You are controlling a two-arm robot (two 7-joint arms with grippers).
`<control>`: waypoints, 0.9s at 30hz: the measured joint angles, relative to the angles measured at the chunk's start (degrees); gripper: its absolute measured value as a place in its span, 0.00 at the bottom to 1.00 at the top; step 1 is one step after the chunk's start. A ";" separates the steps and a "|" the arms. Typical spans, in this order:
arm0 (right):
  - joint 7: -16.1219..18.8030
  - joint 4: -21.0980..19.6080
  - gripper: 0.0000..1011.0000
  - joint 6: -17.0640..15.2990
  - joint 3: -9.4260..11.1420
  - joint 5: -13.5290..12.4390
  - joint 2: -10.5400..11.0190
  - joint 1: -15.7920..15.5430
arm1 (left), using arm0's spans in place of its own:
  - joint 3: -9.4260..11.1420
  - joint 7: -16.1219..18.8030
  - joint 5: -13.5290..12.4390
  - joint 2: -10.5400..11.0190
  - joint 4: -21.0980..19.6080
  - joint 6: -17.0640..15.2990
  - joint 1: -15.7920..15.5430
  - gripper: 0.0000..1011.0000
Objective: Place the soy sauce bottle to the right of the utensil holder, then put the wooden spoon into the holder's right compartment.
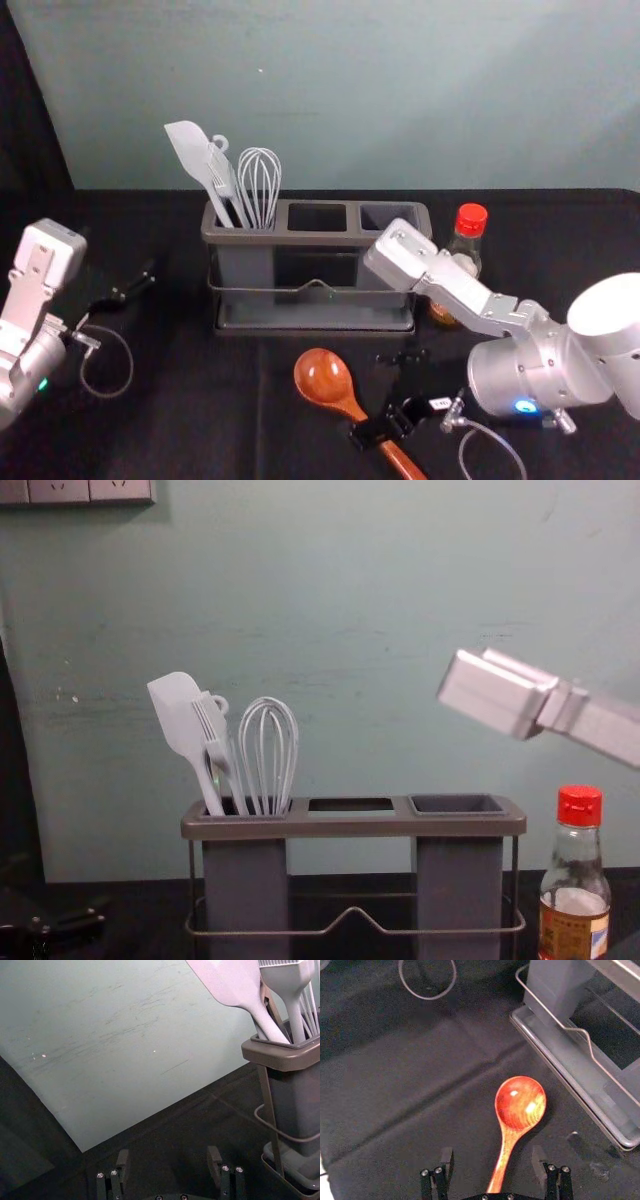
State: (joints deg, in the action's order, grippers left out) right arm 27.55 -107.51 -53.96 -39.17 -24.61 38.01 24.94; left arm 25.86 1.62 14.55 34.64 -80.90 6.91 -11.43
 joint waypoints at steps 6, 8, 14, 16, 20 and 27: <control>1.44 3.43 0.99 -0.53 -2.49 2.45 -2.02 2.88 | 0.00 0.00 0.00 0.00 0.00 0.00 0.00 1.00; 1.80 4.35 0.99 -0.69 -3.17 3.03 -2.58 3.65 | 0.00 0.00 0.00 0.00 0.00 0.00 0.00 1.00; 2.84 8.08 0.99 -1.07 -5.43 5.30 -5.04 6.21 | 0.00 0.00 0.00 0.00 0.00 0.00 0.00 1.00; 3.05 9.48 0.99 -1.21 -6.08 6.12 -6.04 6.98 | 0.00 0.00 0.00 0.00 0.00 0.00 0.00 1.00; 3.08 11.32 0.99 -1.30 -6.59 7.00 -7.47 7.79 | 0.00 0.00 0.00 0.00 0.00 0.00 0.00 1.00; 2.93 14.82 0.99 -1.25 -6.66 8.39 -10.43 8.86 | 0.00 0.00 0.00 0.00 0.00 0.00 0.00 1.00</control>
State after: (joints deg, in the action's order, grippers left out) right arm 30.47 -92.69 -55.21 -45.84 -16.22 27.58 33.80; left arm 25.86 1.62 14.55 34.65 -80.90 6.91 -11.43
